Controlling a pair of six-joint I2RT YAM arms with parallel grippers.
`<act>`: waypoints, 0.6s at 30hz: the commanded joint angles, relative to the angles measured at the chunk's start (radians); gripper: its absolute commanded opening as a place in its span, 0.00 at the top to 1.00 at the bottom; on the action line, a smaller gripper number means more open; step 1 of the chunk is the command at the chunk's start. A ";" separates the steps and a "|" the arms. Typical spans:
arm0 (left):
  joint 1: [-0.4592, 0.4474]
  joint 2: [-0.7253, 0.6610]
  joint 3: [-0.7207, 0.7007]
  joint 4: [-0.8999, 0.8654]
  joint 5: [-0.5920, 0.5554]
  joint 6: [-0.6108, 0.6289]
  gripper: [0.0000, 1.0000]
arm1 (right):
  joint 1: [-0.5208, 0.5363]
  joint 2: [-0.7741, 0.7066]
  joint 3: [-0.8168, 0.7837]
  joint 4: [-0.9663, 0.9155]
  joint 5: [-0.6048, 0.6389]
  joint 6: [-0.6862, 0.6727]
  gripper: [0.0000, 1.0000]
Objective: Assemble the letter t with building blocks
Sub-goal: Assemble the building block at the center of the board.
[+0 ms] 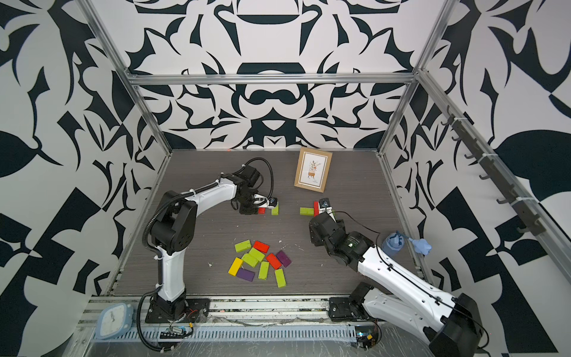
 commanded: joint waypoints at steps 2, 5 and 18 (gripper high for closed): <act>-0.002 0.036 0.032 -0.057 0.041 -0.016 0.84 | -0.001 -0.019 -0.007 -0.012 0.026 0.003 0.25; -0.007 0.040 0.033 -0.057 0.063 -0.026 0.81 | -0.001 -0.016 -0.007 -0.015 0.026 0.003 0.25; -0.020 0.106 0.103 -0.096 0.073 -0.078 0.79 | -0.001 -0.019 -0.011 -0.015 0.026 0.007 0.25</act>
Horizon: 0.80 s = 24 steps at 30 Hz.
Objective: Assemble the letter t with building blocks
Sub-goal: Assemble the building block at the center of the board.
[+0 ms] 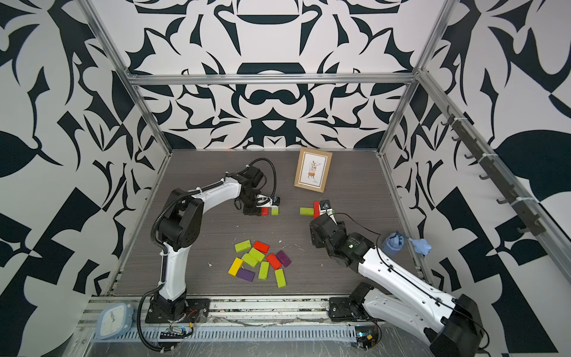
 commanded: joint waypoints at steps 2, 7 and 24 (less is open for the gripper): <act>-0.008 0.040 0.039 -0.067 0.032 -0.017 0.79 | -0.002 -0.016 0.002 -0.009 0.026 0.006 0.25; -0.011 0.048 0.039 -0.068 0.046 -0.024 0.77 | -0.001 -0.025 0.002 -0.015 0.030 0.006 0.25; -0.024 0.068 0.061 -0.110 0.073 -0.032 0.67 | -0.001 -0.021 0.008 -0.006 0.038 0.003 0.25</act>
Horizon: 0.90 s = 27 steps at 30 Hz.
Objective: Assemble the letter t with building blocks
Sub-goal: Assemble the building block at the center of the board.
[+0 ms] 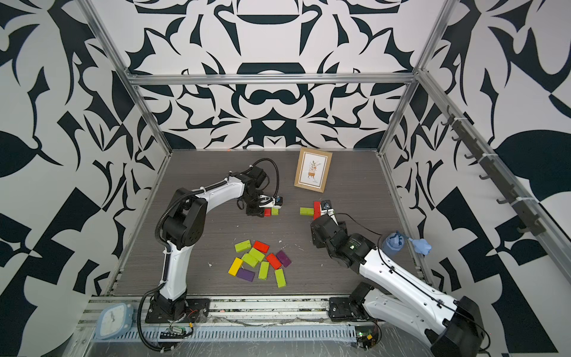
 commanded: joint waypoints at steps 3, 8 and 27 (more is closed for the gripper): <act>-0.007 0.047 0.028 -0.069 0.039 -0.002 0.66 | -0.001 -0.011 0.012 -0.006 0.029 0.003 0.25; -0.006 0.062 0.041 -0.069 0.031 -0.012 0.65 | -0.001 -0.014 0.014 -0.010 0.034 -0.001 0.25; -0.005 0.084 0.054 -0.072 0.027 -0.018 0.58 | -0.001 -0.008 0.021 -0.019 0.029 -0.005 0.25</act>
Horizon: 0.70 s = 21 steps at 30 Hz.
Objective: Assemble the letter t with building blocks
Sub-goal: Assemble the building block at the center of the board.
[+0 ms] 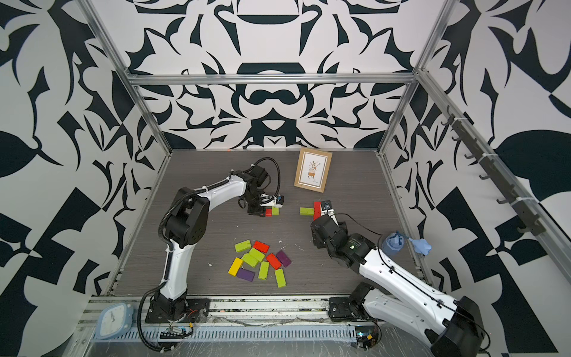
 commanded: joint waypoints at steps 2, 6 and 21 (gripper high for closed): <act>-0.004 0.050 -0.001 -0.035 0.016 0.008 0.55 | -0.001 -0.012 0.021 -0.010 0.019 -0.004 0.25; -0.004 0.050 -0.006 -0.035 0.015 0.006 0.52 | -0.001 -0.018 0.018 -0.006 0.009 -0.009 0.25; 0.016 -0.124 -0.013 -0.012 0.021 -0.048 0.26 | -0.002 -0.012 -0.005 0.099 -0.232 -0.145 0.25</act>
